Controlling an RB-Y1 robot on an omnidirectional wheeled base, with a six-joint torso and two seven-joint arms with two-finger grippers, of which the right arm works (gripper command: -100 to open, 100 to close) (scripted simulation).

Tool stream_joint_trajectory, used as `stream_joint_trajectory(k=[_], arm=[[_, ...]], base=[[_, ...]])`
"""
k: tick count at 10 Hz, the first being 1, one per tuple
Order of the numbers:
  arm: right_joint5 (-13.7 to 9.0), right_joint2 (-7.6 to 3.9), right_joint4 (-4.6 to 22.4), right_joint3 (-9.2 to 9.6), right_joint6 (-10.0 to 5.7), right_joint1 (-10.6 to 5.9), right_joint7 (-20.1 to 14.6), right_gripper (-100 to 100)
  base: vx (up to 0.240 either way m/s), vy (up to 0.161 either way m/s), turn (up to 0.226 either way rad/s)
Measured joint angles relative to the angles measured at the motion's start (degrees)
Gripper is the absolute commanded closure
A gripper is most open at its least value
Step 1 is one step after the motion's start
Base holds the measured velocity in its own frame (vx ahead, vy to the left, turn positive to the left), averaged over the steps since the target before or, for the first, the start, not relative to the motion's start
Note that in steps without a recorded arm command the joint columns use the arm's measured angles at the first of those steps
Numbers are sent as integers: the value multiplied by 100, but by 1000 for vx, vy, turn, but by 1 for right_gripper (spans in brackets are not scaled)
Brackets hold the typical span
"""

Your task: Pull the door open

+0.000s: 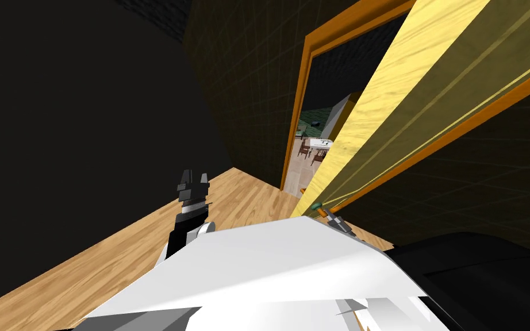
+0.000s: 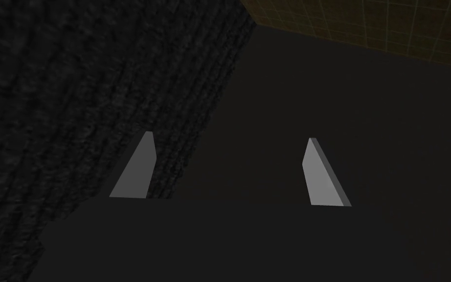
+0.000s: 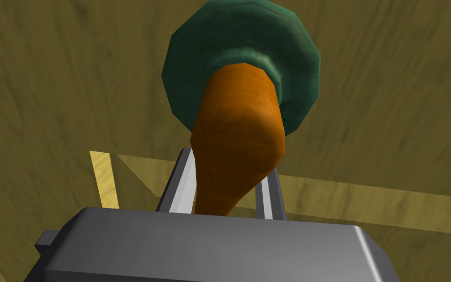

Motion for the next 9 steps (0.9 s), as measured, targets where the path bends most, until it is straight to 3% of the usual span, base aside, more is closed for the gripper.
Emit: stream_joint_trajectory(k=[2, 4, 7, 9], arm=[[4, -6, -21, 7, 30, 3, -10, 100], [20, 1, 99, 20, 2, -131, -40, 100], [34, -32, -41, 35, 106, -126, -33, 100], [67, -7, 126, 70, 69, -255, -62, 100]], base=[[-159, -37, 155], [-210, -60, 132], [-208, -72, 144], [-203, -61, 150]])
